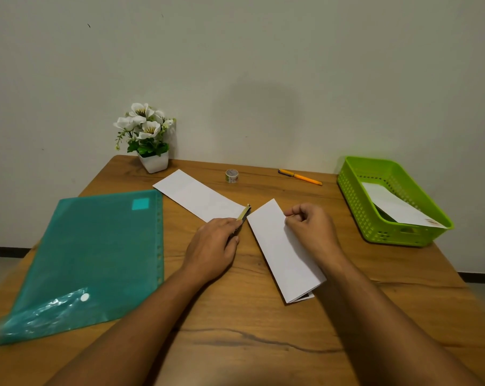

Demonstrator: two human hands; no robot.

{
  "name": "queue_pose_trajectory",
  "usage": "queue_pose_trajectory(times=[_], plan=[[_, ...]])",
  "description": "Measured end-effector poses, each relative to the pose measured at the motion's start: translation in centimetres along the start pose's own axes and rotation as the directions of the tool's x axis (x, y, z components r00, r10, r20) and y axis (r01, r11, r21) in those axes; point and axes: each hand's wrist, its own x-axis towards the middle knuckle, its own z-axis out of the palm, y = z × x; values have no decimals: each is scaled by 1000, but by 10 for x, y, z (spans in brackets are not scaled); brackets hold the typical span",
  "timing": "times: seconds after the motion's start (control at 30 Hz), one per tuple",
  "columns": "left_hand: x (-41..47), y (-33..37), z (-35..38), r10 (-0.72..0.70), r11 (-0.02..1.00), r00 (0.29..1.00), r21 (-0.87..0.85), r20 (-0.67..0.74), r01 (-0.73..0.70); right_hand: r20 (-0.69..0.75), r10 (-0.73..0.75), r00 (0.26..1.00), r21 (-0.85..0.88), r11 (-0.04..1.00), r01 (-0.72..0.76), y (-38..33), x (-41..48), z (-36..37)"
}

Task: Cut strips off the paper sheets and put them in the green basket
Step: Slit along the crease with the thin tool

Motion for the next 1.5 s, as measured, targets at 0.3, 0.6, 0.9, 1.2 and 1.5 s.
queue_pose_trajectory(times=[0.3,0.6,0.9,1.2,1.5], plan=[[-1,2,-1,23,1000,1000,2,-3,-23,69,6,998,-13,1000,-5,-6,-5,12],[-1,1,-2,59,998,998,-10,-4,-59,202,76,977,54,995,-89,-4,-5,20],[-2,-1,-2,118,993,993,-34,16,-117,192,79,978,71,993,-94,-9,4,33],[-2,0,-1,85,996,996,-34,-11,-85,373,155,915,13,985,-172,-9,12,18],[-2,-2,1,40,998,998,-53,-48,-43,604,232,762,-87,970,-227,6,11,-10]])
